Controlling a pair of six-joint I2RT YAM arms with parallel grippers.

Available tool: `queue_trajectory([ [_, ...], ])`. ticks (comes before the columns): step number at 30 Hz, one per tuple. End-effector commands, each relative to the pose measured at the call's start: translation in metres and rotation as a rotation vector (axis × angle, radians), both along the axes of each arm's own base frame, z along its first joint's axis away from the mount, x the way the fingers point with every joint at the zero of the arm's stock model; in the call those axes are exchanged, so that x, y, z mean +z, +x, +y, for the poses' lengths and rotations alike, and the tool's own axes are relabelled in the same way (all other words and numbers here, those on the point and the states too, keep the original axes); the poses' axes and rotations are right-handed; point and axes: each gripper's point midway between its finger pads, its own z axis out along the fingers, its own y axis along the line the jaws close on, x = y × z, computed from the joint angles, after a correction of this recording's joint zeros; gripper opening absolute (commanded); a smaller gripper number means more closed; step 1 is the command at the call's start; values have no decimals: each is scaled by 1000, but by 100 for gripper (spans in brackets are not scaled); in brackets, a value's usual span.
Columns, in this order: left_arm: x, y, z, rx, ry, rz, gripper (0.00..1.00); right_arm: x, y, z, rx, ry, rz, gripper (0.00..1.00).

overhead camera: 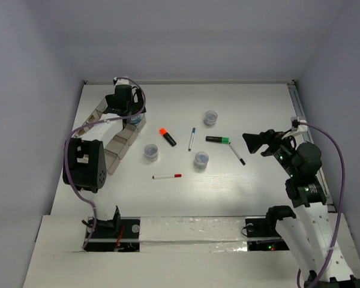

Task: Sort the stationery into containers
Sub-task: Place the stationery in the storage box, then pick up the stationery from the center of the board.

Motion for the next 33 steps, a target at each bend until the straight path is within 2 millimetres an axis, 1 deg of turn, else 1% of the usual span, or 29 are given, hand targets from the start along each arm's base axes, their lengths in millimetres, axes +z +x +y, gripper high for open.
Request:
queue_trajectory([
  [1, 103, 4, -4, 0, -81, -230, 99, 12, 0, 3, 18, -6, -50, 100],
  [2, 135, -4, -12, -37, -124, -291, 99, 12, 1, 4, 24, -6, -49, 100],
  [4, 168, -19, -28, -83, -192, -359, 99, 13, 2, 7, 41, -4, -46, 100],
  [5, 200, -37, -36, -124, -226, -425, 99, 12, 3, 8, 48, -4, -37, 100],
  [6, 214, -48, -43, -151, -249, -459, 99, 14, 3, 10, 58, -2, -37, 100],
  [7, 225, -61, -53, -190, -264, -478, 99, 14, 2, 13, 79, 0, -34, 100],
  [8, 244, -84, -57, -226, -282, -525, 99, 15, 1, 15, 90, 4, -32, 100],
  [9, 251, -97, -61, -249, -291, -542, 99, 14, 2, 17, 103, 11, -23, 100],
  [10, 254, -109, -59, -253, -297, -554, 99, 16, 1, 22, 130, 25, -19, 100],
  [11, 259, -134, -62, -308, -316, -578, 99, 16, 1, 25, 146, 34, -14, 100],
  [12, 258, -147, -65, -335, -324, -588, 99, 14, 3, 29, 165, 61, 9, 100],
  [13, 257, -159, -65, -355, -322, -599, 99, 19, 5, 32, 185, 76, -6, 100],
  [14, 254, -181, -61, -379, -306, -625, 99, 20, 1, 42, 237, 94, 1, 100],
  [15, 249, -192, -57, -378, -297, -622, 99, 26, 2, 48, 265, 117, -15, 100],
  [16, 244, -202, -52, -369, -286, -618, 99, 23, 2, 63, 316, 122, 5, 100],
  [17, 246, -221, -43, -351, -269, -657, 99, 23, 4, 72, 335, 124, 11, 100],
  [18, 241, -230, -36, -331, -257, -650, 99, 23, 6, 82, 353, 106, 6, 100],
  [19, 239, -238, -31, -317, -252, -660, 99, 21, 7, 95, 374, 87, 13, 100],
  [20, 243, -254, -21, -286, -249, -705, 99, 21, 9, 123, 399, 56, 28, 100],
  [22, 240, -266, -12, -258, -239, -719, 99, 12, 14, 148, 421, -23, 43, 100],
  [23, 242, -275, -7, -243, -237, -746, 99, 5, 19, 171, 441, -54, 67, 100],
  [25, 236, -280, -1, -222, -223, -734, 99, -3, 29, 187, 445, -89, 74, 100],
  [26, 234, -284, 5, -197, -215, -741, 99, -24, 37, 199, 452, -124, 118, 100],
  [27, 231, -287, 8, -183, -213, -739, 99, -19, 38, 214, 471, -134, 109, 100],
  [29, 220, -293, 15, -150, -218, -738, 99, -35, 47, 231, 470, -206, 129, 100],
  [30, 214, -295, 17, -135, -219, -737, 99, -53, 49, 253, 498, -274, 159, 100],
  [31, 210, -296, 20, -115, -229, -743, 99, -61, 50, 262, 501, -308, 170, 100],
  [32, 203, -300, 28, -76, -228, -755, 99, -69, 57, 266, 466, -348, 176, 100],
  [33, 204, -301, 30, -66, -234, -770, 99, -81, 56, 270, 462, -395, 206, 100],
])
